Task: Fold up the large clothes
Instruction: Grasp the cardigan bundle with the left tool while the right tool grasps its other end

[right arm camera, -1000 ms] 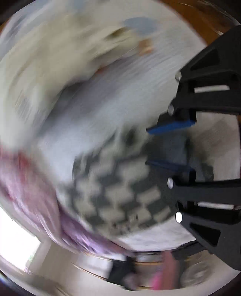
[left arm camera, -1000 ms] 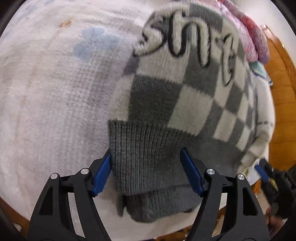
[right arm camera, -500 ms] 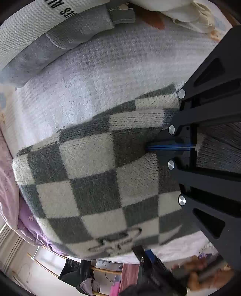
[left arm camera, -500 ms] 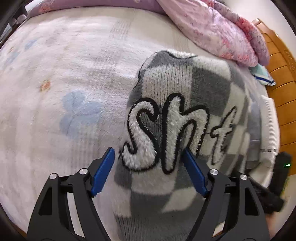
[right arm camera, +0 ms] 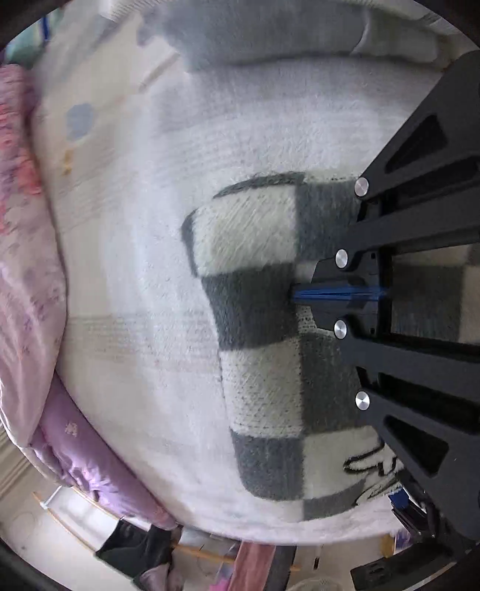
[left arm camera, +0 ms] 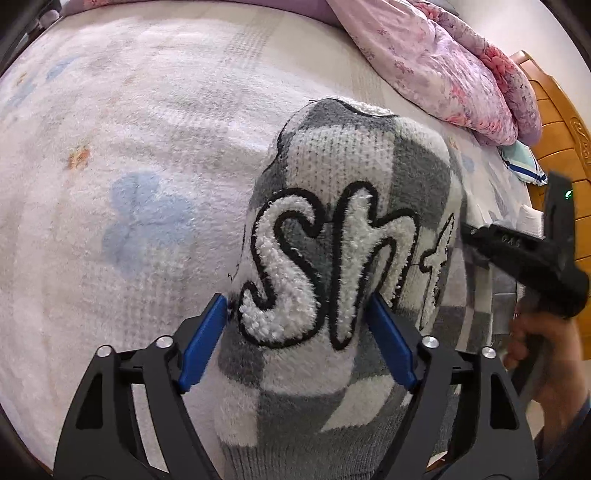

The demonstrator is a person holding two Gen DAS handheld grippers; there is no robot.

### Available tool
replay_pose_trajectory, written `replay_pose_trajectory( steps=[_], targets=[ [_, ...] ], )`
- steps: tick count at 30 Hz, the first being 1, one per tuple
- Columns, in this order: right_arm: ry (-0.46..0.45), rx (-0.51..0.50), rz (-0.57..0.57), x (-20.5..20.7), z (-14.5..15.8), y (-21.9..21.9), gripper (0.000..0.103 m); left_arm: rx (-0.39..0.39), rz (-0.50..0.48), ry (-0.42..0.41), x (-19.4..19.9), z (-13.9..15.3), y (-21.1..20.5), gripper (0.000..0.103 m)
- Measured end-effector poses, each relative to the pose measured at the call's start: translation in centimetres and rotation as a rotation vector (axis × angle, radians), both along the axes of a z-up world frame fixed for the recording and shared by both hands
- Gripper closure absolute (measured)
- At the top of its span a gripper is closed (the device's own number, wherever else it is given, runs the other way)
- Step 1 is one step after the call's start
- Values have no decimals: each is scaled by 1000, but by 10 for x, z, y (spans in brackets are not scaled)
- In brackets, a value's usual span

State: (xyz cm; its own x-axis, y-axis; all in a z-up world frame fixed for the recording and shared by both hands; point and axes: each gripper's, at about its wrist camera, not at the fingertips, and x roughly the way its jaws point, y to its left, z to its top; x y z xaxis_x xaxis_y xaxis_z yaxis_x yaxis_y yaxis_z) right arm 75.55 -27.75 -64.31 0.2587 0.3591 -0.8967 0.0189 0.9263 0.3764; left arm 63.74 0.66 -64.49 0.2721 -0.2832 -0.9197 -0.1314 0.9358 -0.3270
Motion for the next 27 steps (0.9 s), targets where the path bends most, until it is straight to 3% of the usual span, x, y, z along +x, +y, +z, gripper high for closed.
replay_pose_trajectory(
  steps=[5, 7, 8, 9, 11, 13, 15, 17, 19, 24, 27],
  targets=[
    [-15, 56, 22, -13, 18, -9, 103, -110, 71, 24, -11, 2, 22, 18],
    [-31, 71, 26, -29, 42, -15, 95, -158, 105, 13, -26, 6, 34, 18],
    [-53, 71, 19, -44, 53, -24, 81, -176, 111, 8, -32, 7, 38, 18],
    [-63, 71, 14, -55, 59, -29, 57, -187, 116, 4, -38, 7, 41, 18],
    [-74, 70, -11, -86, 68, -46, 35, -186, 114, -11, -51, 7, 46, 18],
    [-41, 66, -19, -107, 63, -57, 35, -206, 131, 14, -59, -1, 50, 18],
    [-8, 42, -41, -122, 48, -65, 35, -278, 137, 25, -64, -8, 51, 18],
    [54, 76, -61, -135, 29, -72, 35, -259, 108, 24, -67, -11, 43, 18],
    [128, 153, -83, -141, -4, -76, 35, -177, 37, 36, -66, -18, 30, 18],
    [176, 419, -112, -140, -46, -87, 19, -154, -1, 61, -64, -39, 22, 16],
    [181, 540, -93, -137, -61, -89, 16, -174, 8, 69, -60, -47, 23, 14]
  ],
)
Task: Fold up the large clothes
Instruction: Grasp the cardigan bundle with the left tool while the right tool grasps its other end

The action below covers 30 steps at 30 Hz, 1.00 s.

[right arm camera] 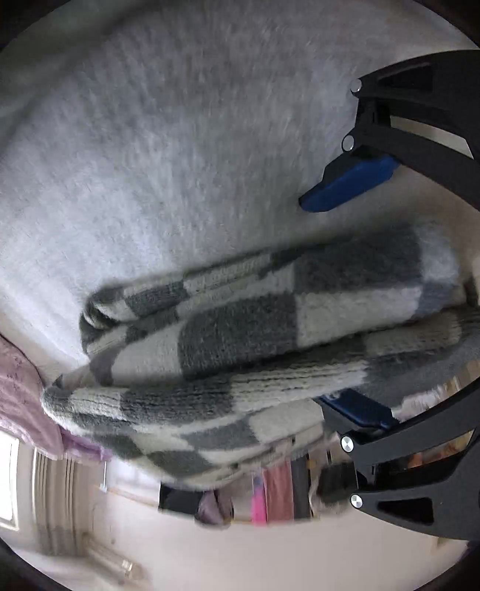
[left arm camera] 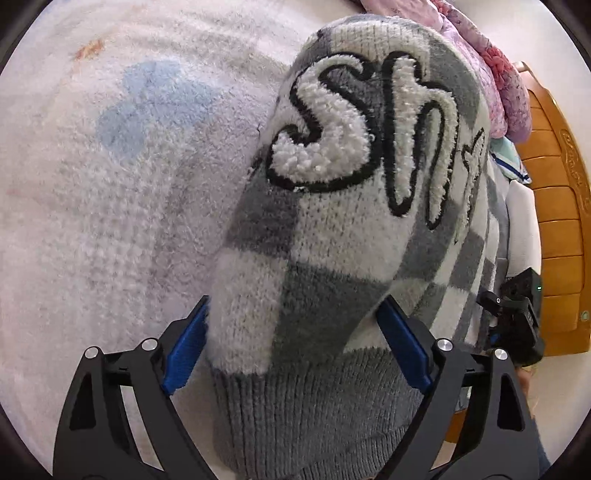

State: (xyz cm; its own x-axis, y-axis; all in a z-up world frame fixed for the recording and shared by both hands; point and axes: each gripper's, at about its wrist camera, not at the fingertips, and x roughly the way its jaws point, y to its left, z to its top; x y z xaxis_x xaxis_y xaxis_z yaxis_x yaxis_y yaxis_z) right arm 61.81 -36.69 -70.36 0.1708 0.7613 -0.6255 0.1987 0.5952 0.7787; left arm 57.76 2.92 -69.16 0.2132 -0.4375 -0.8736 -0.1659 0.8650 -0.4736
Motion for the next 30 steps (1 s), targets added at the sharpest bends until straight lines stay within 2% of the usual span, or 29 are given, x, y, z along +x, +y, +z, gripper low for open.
replay_pose_trajectory(
  steps=[1, 3, 5, 6, 7, 9, 12, 14, 18, 22, 26, 30],
  targets=[
    [-4, 34, 12, 1, -2, 3, 16, 8, -9, -9, 0, 0, -1, 14],
    [-24, 38, 34, 2, -3, 11, 11, 15, -17, -20, 1, -2, -2, 15],
    [-38, 37, 36, 3, -3, 16, 12, 14, -17, -30, 2, -3, -7, 18],
    [-44, 42, 39, 4, -2, 20, 26, 19, -18, -38, 6, -2, -13, 22],
    [-53, 43, 39, 2, 1, 22, 31, 31, -16, -49, 6, 1, -16, 24],
    [-52, 11, 31, -2, 8, 27, 47, 49, -24, -70, 4, 7, -22, 39],
    [-92, -105, 51, -1, 40, 44, 56, 65, -22, -101, -1, 22, -30, 53],
    [-143, -184, 79, 2, 64, 59, 58, 67, -23, -125, -1, 34, -35, 57],
    [-275, -262, 118, 2, 119, 82, 60, 32, -26, -180, -2, 61, -51, 63],
    [-396, -300, 161, 9, 173, 90, 61, 4, -15, -212, -3, 83, -69, 63],
    [-447, -310, 178, 15, 210, 81, 62, -52, 27, -254, -2, 109, -86, 64],
    [-509, -289, 115, 16, 246, 46, 62, -75, 3, -357, 1, 157, -107, 64]
  ],
)
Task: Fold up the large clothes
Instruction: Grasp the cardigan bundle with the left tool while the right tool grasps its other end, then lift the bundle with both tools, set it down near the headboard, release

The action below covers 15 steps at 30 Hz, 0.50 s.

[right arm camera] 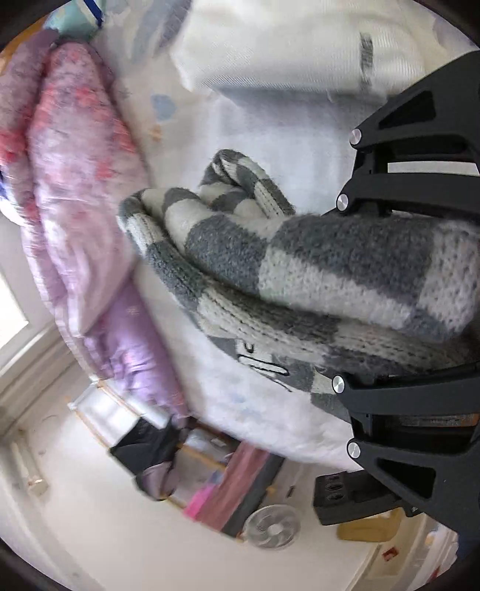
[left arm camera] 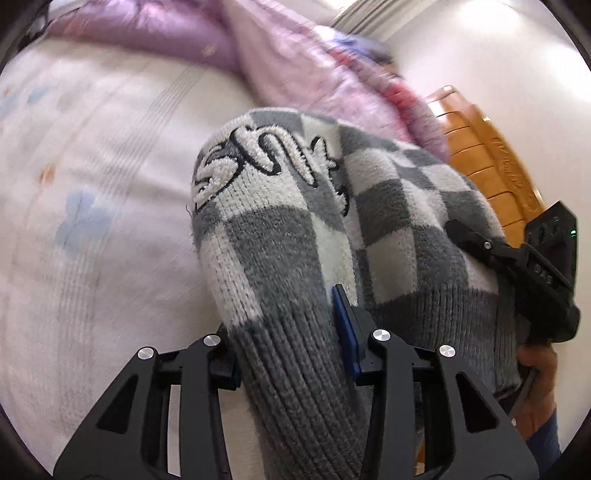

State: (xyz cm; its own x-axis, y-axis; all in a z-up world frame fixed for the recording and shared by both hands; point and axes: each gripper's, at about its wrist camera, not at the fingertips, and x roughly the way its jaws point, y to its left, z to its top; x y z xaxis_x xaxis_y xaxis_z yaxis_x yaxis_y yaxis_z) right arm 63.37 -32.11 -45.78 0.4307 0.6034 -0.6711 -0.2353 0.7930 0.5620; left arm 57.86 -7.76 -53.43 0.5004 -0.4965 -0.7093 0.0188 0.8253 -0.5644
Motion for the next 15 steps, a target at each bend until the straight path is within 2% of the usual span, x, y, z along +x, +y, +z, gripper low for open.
replay_pose_trajectory(
  steps=[4, 7, 9, 12, 15],
  targets=[
    [-97, 40, -47, -13, 47, -65, 62, -20, -61, -111, 3, 50, -32, 65],
    [-156, 57, -111, -19, 71, -121, 62, -26, -132, -211, 14, 85, -92, 65],
    [-188, 54, -158, -24, 79, -158, 62, -30, -165, -247, 18, 95, -126, 65],
    [-207, 20, -207, -30, 70, -213, 61, -24, -212, -307, 16, 100, -190, 65],
    [-123, -17, -278, -35, 27, -271, 60, 34, -265, -306, 13, 74, -246, 65]
  ],
)
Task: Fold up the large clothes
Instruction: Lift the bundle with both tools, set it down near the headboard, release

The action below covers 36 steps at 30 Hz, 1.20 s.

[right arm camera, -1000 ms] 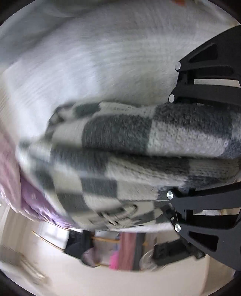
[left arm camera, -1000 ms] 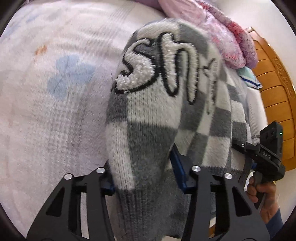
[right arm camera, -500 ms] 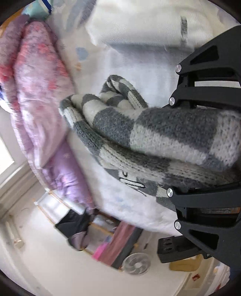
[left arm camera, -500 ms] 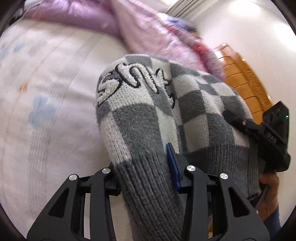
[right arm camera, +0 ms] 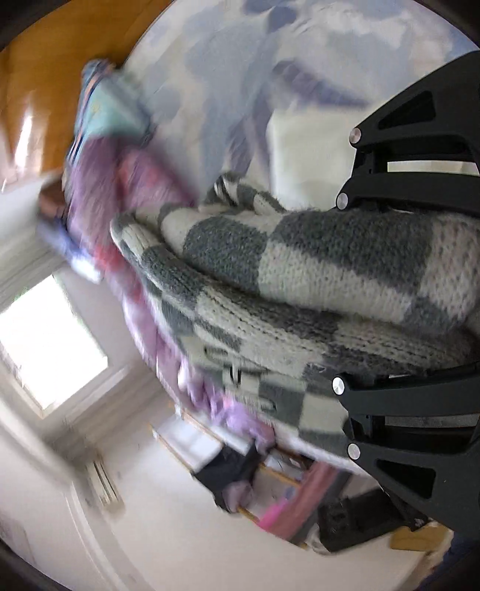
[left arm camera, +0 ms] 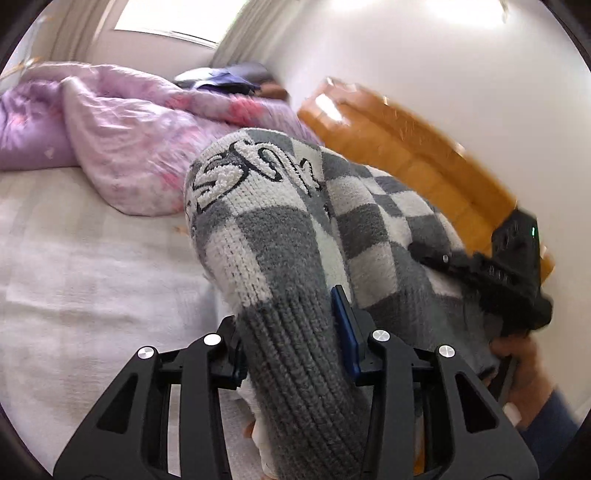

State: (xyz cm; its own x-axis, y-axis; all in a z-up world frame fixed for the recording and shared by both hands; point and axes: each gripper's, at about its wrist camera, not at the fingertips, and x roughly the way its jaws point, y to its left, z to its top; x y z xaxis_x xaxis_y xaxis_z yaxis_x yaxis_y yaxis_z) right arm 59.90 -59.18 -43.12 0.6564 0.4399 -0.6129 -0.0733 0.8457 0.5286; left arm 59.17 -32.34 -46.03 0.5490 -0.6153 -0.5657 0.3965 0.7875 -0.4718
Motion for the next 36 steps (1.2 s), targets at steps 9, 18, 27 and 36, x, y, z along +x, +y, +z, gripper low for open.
replay_pose_trajectory(
  steps=[9, 18, 27, 36],
  targets=[
    [415, -100, -216, -9, -141, -60, 39, 214, -62, 153, -13, -103, -56, 49],
    [434, -719, -182, -29, -75, 9, 37, 269, 32, 147, -17, -85, -19, 25],
    [475, -488, -14, 0, -145, 53, 89, 348, 33, 167, -13, -94, -15, 15],
    [452, -533, -27, -22, -97, 104, 57, 344, 95, 200, -14, -58, 20, 13]
  ],
)
